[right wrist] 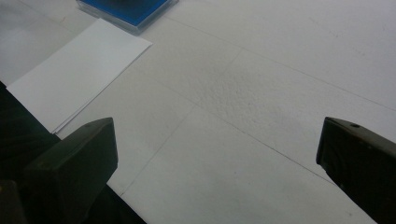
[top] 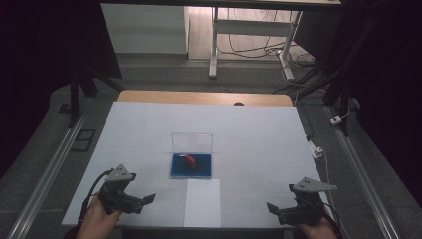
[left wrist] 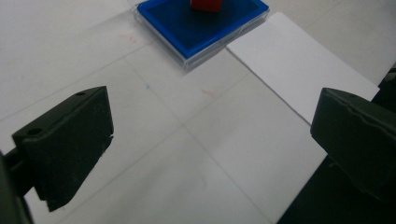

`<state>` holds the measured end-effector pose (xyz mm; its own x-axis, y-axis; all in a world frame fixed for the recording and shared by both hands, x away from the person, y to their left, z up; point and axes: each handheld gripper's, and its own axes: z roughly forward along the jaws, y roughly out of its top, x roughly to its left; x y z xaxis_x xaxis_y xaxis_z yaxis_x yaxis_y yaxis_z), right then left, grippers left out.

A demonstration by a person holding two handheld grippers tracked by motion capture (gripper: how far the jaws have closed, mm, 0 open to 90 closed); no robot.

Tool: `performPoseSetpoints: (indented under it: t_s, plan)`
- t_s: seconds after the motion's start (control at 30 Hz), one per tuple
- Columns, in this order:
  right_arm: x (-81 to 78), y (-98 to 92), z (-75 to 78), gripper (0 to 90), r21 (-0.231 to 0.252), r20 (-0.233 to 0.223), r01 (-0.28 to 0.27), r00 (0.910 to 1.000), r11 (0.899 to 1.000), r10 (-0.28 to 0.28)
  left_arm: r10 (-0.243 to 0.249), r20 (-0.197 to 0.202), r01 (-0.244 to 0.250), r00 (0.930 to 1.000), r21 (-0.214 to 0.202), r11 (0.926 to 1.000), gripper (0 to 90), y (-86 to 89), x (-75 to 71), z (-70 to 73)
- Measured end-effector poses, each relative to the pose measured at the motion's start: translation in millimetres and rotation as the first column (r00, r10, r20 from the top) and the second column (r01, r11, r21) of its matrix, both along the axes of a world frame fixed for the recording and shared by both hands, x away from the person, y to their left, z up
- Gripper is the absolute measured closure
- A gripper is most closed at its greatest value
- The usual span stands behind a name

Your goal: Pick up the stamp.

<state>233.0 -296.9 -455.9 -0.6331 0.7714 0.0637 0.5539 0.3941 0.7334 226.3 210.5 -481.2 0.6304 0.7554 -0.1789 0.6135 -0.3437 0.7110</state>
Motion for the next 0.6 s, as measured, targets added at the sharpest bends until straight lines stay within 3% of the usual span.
performPoseSetpoints:
  t_s: [0.2,0.5,0.6]
  plan:
    - [0.0,-0.1,0.1,0.0,-0.002,0.0,-0.001,1.0,1.0,0.001,-0.033,0.02,0.033,0.9993,0.033,0.9989,0.0,-13.4,17.9,-1.1]
    - [0.2,0.2,-0.1,0.0,-0.002,-0.001,-0.001,1.0,1.0,0.001,-0.064,0.013,0.064,0.9978,0.03,0.9975,0.0,-32.9,42.2,-1.2]
    - [0.0,0.3,-0.1,0.0,-0.002,-0.002,-0.002,1.0,1.0,0.002,-0.078,0.02,0.077,0.9968,0.049,0.9959,0.0,-40.7,48.6,-1.0]
